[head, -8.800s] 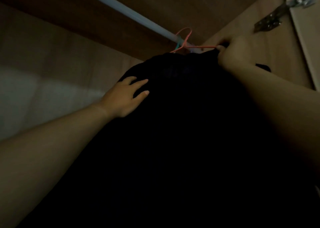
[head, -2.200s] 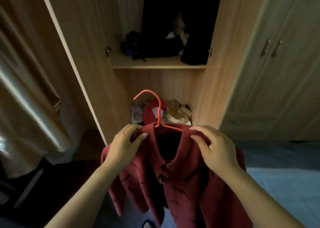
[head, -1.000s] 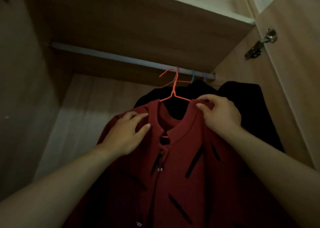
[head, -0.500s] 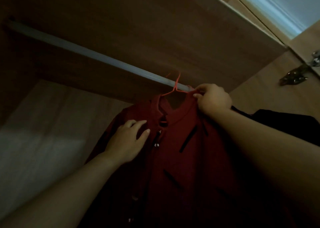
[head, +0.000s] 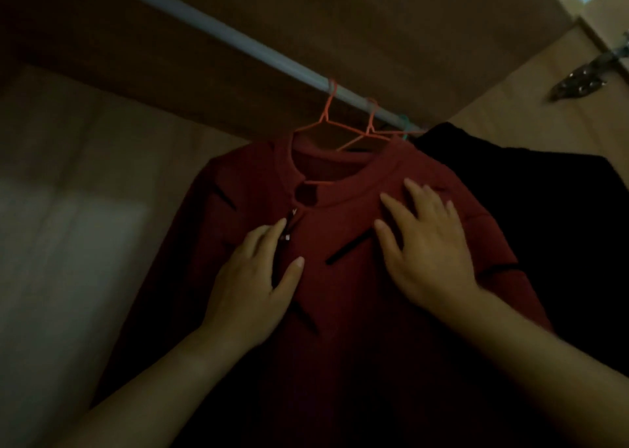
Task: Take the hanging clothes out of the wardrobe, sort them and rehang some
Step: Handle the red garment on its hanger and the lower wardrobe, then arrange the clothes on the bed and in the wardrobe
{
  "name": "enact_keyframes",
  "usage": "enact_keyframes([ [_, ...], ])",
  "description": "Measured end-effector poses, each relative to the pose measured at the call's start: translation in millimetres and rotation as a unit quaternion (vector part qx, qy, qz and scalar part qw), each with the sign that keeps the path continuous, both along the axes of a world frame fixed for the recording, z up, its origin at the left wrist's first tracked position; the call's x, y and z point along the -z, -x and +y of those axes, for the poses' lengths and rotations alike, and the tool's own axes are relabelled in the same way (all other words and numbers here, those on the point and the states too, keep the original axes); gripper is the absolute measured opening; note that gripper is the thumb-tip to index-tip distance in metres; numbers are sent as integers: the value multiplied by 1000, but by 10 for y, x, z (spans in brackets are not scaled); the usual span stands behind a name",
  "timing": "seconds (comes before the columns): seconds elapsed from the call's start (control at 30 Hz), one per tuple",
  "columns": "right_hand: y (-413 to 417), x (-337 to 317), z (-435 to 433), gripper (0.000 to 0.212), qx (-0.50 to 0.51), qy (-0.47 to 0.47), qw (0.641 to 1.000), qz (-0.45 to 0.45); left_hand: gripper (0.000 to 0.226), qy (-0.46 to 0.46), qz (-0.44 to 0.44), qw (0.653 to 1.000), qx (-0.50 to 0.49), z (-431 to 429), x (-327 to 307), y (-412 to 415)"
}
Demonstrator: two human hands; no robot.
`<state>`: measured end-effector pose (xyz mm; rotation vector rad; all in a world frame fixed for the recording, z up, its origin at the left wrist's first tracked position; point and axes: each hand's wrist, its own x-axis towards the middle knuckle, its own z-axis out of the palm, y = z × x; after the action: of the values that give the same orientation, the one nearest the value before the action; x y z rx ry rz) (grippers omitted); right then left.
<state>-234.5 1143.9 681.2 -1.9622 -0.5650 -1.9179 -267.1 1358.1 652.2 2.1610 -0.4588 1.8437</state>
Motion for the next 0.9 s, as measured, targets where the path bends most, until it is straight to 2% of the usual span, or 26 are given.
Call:
enact_keyframes([
  [0.17,3,1093,-267,58,3,81,995,63,74,-37,38,997,-55,-300,702,162],
  [0.27,167,1527,-601,64,-34,98,988,114,73,-58,79,991,-87,-590,1142,267],
  [0.5,779,2571,-1228,68,-62,94,958,265,70,-90,217,968,-88,-1163,2168,714],
  [0.6,1196,3067,-1629,58,-48,85,939,331,70,-105,287,949,-74,-1556,2578,1061],
  [0.7,1751,3612,-2065,62,-25,72,920,384,71,-118,355,926,-46,-2022,3064,1481],
  [0.83,2755,4449,-2918,57,30,33,890,454,70,-146,434,888,34,-2929,3849,2108],
  [0.9,3373,4905,-3386,55,81,10,863,498,67,-167,462,867,84,-3495,4289,2457],
])
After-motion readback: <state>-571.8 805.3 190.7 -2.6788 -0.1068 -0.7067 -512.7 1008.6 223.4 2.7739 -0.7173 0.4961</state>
